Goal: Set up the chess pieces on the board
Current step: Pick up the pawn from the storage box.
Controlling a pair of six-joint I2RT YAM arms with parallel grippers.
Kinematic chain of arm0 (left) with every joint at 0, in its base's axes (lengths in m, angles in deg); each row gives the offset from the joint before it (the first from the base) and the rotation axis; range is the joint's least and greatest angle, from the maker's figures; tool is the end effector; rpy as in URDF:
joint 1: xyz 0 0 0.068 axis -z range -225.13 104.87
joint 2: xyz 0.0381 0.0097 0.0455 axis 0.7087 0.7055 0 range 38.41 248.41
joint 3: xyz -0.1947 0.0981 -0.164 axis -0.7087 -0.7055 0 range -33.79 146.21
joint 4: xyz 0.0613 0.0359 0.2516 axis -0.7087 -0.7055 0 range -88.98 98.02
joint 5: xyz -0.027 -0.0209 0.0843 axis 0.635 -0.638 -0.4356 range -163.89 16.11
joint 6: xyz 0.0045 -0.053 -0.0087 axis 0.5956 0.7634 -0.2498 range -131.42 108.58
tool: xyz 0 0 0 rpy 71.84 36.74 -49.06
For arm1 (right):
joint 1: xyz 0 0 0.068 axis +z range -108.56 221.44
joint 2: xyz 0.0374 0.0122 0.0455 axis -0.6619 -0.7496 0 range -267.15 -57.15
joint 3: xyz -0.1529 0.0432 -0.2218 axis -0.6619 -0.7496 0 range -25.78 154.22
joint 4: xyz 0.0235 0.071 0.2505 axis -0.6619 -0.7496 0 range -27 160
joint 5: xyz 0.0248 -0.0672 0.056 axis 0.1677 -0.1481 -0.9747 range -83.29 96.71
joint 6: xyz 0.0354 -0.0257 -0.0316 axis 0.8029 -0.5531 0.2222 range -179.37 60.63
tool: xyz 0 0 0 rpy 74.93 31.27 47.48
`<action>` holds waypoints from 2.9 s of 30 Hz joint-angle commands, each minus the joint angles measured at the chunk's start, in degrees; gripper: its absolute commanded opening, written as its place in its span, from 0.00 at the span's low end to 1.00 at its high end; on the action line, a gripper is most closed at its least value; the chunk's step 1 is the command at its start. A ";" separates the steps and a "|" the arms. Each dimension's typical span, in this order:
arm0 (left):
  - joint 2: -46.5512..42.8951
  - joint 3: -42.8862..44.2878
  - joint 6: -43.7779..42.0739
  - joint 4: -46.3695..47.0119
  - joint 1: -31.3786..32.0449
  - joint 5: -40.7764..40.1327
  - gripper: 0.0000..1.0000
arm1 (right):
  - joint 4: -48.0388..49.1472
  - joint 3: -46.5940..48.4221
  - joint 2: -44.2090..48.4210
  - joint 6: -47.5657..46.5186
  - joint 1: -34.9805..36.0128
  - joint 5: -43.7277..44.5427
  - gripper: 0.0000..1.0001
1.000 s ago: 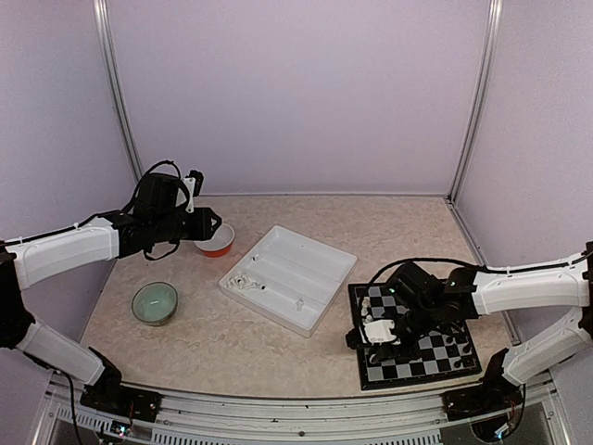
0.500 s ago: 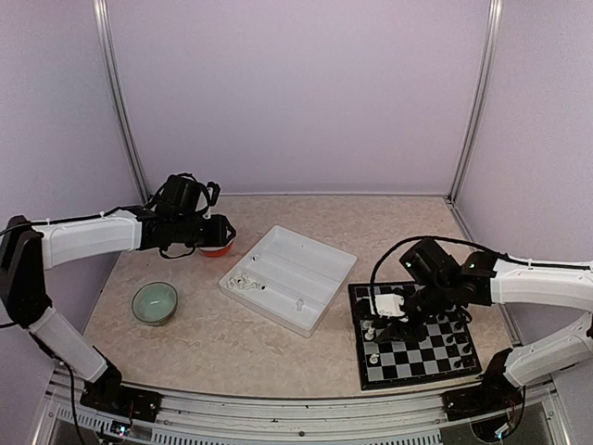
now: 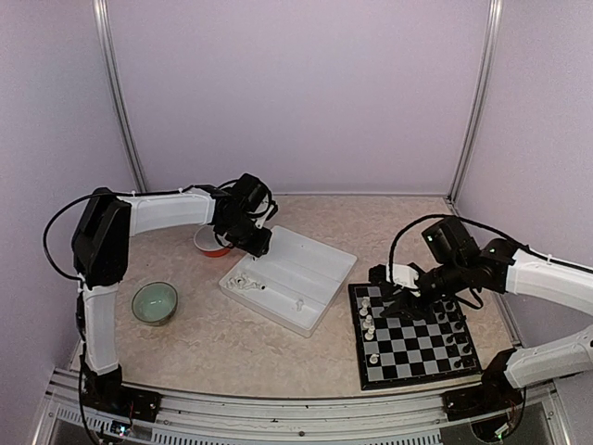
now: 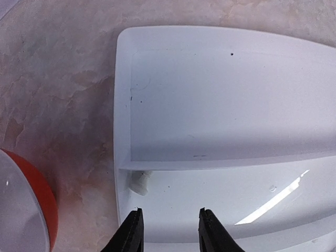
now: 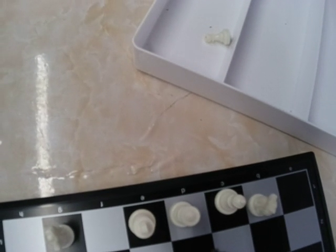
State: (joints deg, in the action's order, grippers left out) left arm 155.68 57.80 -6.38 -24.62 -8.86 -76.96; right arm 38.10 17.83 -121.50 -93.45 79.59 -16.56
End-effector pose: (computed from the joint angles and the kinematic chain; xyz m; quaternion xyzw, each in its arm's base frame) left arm 0.3602 -0.2620 0.2028 0.2518 0.9282 -0.0721 0.2643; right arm 0.1650 0.1473 0.2360 -0.5990 0.7115 0.2021 0.3067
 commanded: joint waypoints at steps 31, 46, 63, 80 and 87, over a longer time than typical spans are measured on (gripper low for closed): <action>14.27 12.61 -11.45 -9.65 2.84 -14.40 0.42 | 1.03 -1.17 1.18 1.31 -1.83 -3.28 0.36; 15.07 11.80 -3.25 -13.83 1.85 -14.14 0.34 | 1.13 -1.33 0.99 1.22 -1.83 -3.28 0.36; 11.39 10.37 12.94 -17.46 1.26 -11.42 0.39 | 1.37 -1.51 0.94 0.88 -1.81 -3.54 0.36; 16.90 16.76 12.72 -12.48 0.28 -6.72 0.37 | 1.78 -2.21 1.12 0.69 -1.77 -3.01 0.36; 17.64 17.18 10.96 -10.89 1.00 -5.75 0.36 | 2.03 -2.70 1.04 0.45 -1.76 -2.86 0.36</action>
State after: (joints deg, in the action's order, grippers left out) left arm 171.88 74.06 5.99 -37.65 -8.34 -84.00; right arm 39.08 16.15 -121.29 -92.75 78.39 -19.20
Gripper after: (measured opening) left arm 0.366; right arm 0.364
